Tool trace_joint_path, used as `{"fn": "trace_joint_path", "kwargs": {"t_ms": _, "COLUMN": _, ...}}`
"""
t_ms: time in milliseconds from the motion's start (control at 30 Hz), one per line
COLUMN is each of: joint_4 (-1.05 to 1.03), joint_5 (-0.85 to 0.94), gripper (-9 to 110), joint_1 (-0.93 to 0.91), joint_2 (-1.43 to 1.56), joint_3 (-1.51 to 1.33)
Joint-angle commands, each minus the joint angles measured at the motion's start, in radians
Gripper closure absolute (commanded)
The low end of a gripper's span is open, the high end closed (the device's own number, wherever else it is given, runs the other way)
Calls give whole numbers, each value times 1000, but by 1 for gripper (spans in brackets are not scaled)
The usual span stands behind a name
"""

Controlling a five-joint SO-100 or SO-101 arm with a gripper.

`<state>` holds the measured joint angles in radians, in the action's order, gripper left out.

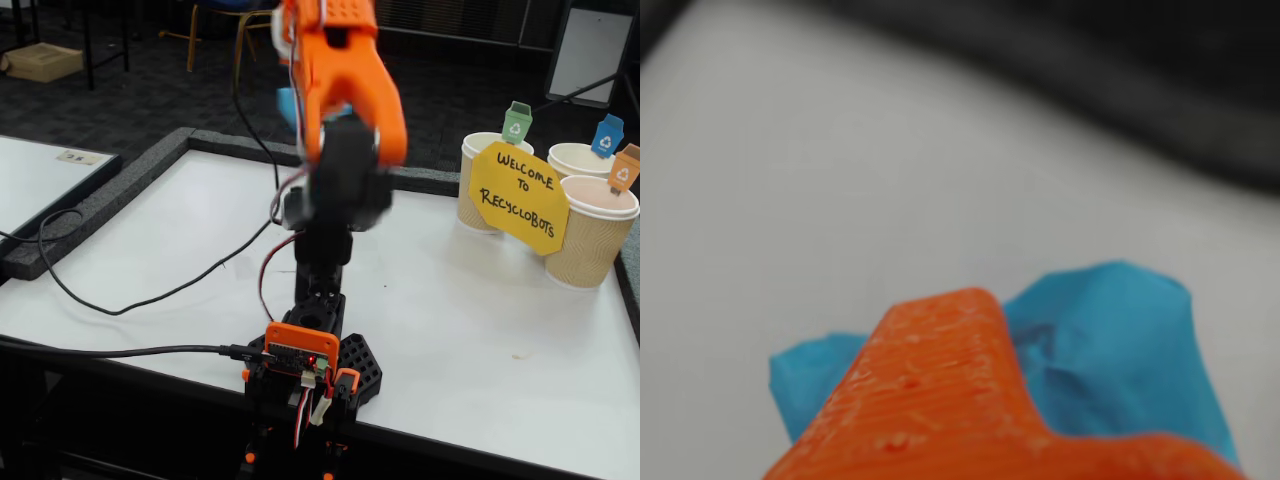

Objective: Sort rubbish by color.

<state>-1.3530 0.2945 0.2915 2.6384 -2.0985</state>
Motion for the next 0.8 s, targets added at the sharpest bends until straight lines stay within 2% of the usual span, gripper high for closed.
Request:
{"fn": "trace_joint_path", "kwargs": {"t_ms": 0, "joint_4": -12, "joint_5": 26, "gripper": 101, "joint_1": -149, "joint_2": 256, "joint_3": 23}}
{"fn": "trace_joint_path", "kwargs": {"t_ms": 267, "joint_4": 25, "joint_5": 14, "gripper": 101, "joint_1": -402, "joint_2": 374, "joint_3": -41}}
{"fn": "trace_joint_path", "kwargs": {"t_ms": 467, "joint_4": 35, "joint_5": 14, "gripper": 101, "joint_1": -531, "joint_2": 528, "joint_3": -172}}
{"fn": "trace_joint_path", "kwargs": {"t_ms": 767, "joint_4": 40, "joint_5": 6, "gripper": 101, "joint_1": -726, "joint_2": 603, "joint_3": -296}}
